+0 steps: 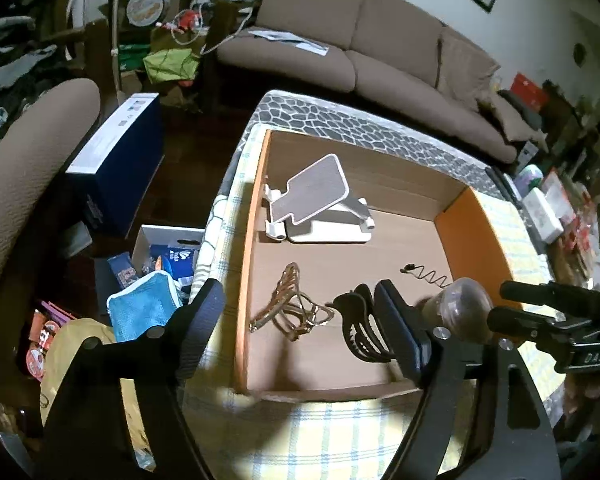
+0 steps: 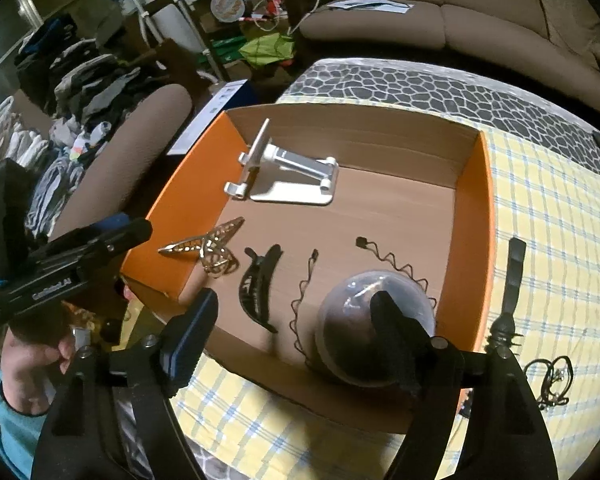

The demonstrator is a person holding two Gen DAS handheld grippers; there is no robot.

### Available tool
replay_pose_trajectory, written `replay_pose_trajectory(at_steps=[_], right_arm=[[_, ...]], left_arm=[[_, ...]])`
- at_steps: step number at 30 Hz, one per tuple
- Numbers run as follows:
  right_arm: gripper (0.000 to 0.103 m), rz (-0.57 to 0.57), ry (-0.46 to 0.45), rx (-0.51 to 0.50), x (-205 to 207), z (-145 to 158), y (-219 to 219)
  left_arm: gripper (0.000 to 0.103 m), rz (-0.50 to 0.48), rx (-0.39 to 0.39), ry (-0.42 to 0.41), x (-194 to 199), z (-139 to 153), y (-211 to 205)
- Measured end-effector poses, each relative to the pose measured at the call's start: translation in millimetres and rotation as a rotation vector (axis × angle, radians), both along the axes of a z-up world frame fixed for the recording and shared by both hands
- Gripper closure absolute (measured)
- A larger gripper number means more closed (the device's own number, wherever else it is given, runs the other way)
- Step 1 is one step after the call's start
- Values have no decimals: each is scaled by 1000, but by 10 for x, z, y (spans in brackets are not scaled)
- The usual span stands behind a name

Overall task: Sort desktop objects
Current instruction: 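Withdraw both grippers from the box back over the table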

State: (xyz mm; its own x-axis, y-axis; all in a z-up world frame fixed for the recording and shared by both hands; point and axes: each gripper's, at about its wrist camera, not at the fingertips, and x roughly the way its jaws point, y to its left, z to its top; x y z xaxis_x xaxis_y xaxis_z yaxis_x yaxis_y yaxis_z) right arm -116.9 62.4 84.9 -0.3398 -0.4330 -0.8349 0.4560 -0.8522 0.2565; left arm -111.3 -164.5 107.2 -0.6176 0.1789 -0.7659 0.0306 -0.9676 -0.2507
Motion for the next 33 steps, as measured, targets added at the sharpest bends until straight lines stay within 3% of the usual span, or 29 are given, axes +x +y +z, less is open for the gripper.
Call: replay_pose_trajectory(at_steps=[2,7,8,9,23,33], right_arm=[[18,-1,-4,9,21,-7,21],[10,6,-7,59,87,-43,45],[8,6,-5,64,101,-48,49],[2,9,-3,67,123,-52,55],[0,-21,17,94,293,-104,310],[0,-149,49,36,203,112,1228]], left_arm=[[17,4,10,1,29,10,12],[12,7,0,10,106,60,85],[2,5,-5,10,113,71,109],[0,0,-13,12,121,81,143],[0,-66,-53,12,194,54,555],[0,-226,-99,12,322,13,1321]])
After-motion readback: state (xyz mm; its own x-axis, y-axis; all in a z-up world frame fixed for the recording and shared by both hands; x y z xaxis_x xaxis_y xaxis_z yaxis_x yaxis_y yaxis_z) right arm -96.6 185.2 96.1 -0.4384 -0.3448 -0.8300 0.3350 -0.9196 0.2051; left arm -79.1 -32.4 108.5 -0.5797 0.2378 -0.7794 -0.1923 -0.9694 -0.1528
